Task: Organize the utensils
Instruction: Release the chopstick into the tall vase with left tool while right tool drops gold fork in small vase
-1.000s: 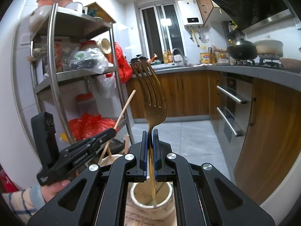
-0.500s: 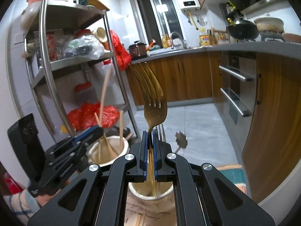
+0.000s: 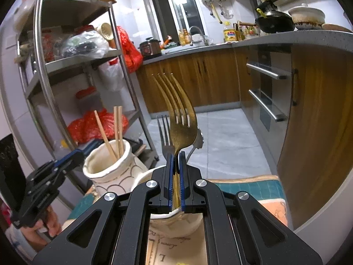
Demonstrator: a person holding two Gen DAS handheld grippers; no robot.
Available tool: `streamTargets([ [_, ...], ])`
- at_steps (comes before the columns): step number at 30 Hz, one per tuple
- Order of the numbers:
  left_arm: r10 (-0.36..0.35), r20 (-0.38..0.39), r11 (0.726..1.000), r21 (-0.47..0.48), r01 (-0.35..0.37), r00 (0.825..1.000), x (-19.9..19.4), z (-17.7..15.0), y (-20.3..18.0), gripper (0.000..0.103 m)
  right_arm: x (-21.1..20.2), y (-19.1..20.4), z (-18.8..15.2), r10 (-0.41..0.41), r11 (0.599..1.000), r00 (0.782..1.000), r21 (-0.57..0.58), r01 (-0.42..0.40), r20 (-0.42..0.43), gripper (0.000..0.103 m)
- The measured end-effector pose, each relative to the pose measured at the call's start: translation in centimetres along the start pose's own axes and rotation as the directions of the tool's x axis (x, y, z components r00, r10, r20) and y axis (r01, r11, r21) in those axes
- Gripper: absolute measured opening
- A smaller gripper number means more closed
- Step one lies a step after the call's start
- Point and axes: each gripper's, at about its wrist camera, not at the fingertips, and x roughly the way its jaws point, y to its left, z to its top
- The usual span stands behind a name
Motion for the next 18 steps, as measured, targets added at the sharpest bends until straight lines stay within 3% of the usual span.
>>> streamTargets([
  [4, 0.007, -0.018, 1.000, -0.001, -0.007, 1.000, -0.2, -0.3, 0.2, 0.024, 0.1, 0.0, 0.1, -0.023, 1.000, 1.000, 0.001, 0.023, -0.006, 0.009],
  [9, 0.021, -0.026, 1.000, 0.002, -0.021, 0.999, -0.8, -0.4, 0.4, 0.027, 0.1, -0.3, 0.1, -0.039, 0.999, 0.999, 0.011, 0.040, -0.007, 0.016],
  [16, 0.049, -0.039, 0.999, 0.014, -0.048, 0.998, -2.6, -0.9, -0.3, 0.046, -0.6, -0.3, -0.3, -0.039, 0.999, 0.999, 0.024, 0.039, -0.010, 0.044],
  [18, 0.056, -0.043, 0.998, 0.018, -0.055, 0.997, -3.2, -1.4, -0.7, 0.058, -1.2, -0.5, -0.5, -0.039, 0.998, 0.999, 0.040, 0.040, -0.011, 0.052],
])
